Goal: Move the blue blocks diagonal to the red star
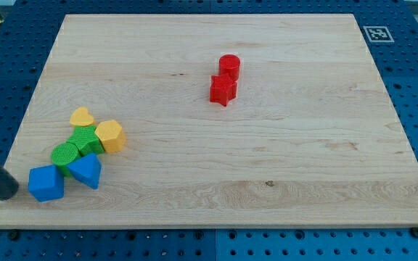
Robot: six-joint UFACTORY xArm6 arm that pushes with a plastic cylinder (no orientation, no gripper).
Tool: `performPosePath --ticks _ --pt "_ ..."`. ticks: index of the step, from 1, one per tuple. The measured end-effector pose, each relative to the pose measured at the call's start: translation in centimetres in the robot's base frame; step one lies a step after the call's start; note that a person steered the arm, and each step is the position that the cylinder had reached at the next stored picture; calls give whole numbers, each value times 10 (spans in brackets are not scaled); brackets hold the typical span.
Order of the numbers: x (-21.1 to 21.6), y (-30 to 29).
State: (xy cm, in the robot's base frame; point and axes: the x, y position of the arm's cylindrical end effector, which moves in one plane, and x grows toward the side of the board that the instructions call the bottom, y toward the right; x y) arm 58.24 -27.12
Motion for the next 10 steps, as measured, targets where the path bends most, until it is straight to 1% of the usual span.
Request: performPosePath --ticks 3,5,6,8,10 --pt "0 49" --pt "1 99" --pt "-3 107" --pt "-22 116" --pt "-50 159"
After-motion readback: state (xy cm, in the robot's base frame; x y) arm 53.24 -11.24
